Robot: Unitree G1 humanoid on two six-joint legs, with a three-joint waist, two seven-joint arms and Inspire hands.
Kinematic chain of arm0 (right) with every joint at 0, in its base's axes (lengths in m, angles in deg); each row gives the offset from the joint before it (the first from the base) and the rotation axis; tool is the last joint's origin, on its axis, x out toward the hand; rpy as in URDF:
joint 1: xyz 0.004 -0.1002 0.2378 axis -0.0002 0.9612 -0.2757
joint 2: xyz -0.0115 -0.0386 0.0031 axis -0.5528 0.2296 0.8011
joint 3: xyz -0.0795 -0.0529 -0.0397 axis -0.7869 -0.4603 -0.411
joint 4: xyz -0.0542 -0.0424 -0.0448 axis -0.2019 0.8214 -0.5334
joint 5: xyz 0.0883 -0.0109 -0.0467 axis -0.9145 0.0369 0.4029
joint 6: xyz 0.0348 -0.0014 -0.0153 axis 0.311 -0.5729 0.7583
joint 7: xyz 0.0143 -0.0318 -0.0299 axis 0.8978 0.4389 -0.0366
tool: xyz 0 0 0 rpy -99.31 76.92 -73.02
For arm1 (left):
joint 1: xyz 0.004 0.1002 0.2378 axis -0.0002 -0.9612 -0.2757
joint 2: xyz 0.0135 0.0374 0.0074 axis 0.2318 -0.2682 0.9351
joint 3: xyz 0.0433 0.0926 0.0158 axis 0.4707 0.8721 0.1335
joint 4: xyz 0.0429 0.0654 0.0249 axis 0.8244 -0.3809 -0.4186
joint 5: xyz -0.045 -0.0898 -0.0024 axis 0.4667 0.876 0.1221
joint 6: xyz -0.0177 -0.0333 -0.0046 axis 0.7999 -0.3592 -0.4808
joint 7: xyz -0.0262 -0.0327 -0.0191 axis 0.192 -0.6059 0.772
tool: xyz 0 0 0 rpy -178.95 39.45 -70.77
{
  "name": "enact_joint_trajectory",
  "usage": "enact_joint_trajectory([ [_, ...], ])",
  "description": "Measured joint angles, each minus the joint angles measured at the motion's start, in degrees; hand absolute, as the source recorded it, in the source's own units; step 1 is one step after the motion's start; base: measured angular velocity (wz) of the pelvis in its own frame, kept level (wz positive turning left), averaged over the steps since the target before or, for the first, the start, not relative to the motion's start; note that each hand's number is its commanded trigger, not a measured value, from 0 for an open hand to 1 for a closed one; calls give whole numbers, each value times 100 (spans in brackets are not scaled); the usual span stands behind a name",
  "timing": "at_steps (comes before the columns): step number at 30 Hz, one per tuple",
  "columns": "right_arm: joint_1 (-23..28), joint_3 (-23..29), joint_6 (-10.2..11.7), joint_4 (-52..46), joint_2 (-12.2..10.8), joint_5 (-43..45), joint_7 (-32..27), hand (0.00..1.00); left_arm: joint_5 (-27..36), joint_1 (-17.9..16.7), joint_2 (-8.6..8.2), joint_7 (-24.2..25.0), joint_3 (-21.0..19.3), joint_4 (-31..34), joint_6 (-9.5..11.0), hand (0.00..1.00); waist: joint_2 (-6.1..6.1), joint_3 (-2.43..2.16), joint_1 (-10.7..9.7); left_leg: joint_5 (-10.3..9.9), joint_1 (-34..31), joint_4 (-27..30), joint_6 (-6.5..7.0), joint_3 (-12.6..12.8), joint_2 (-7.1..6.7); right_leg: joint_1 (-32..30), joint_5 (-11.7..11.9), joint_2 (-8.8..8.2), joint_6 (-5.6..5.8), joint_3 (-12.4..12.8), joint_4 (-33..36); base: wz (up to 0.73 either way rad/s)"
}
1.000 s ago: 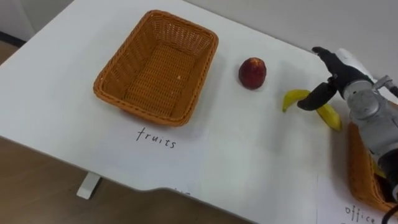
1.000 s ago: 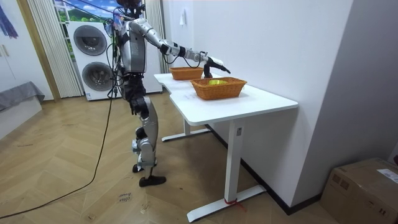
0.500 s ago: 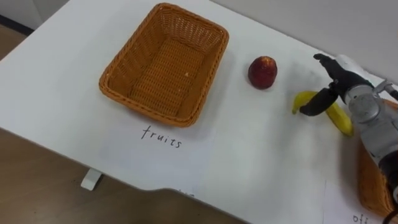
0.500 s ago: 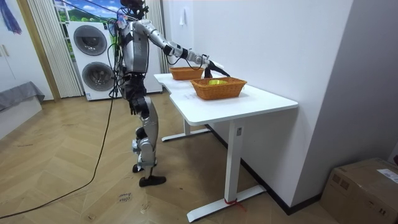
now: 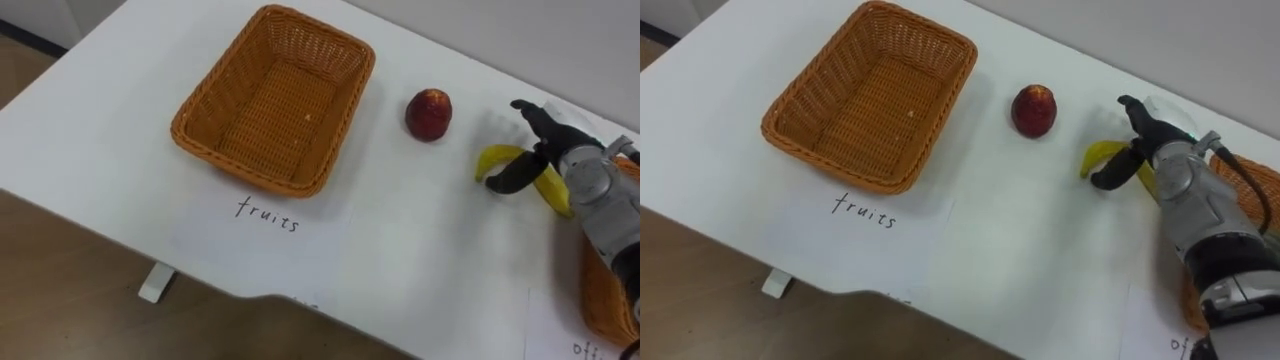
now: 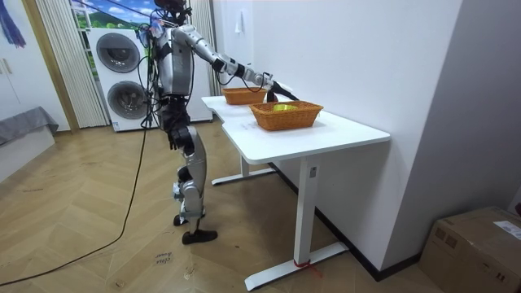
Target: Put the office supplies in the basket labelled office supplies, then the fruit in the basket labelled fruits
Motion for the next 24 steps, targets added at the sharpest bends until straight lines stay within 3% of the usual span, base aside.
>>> enact_joint_trajectory([
  [10,-10,-1,-4,451,28,-16,0,0,7,2,-2,-9,146,-1,-55,0,109,-60,70,6,46,25,0,-100,-5,117,8,-14,-3,-143,-5,4],
  [18,-15,-36,71,662,28,-64,88,0,9,76,-2,-49,351,-168,-125,0,130,-46,98,39,49,28,-6,-108,-7,126,34,-16,-23,-165,-5,0],
  [24,-37,-75,65,656,37,-8,398,0,-1,113,5,-89,339,-236,-133,0,110,-59,102,50,39,36,-11,-137,-10,119,42,-15,-27,-181,-5,1],
])
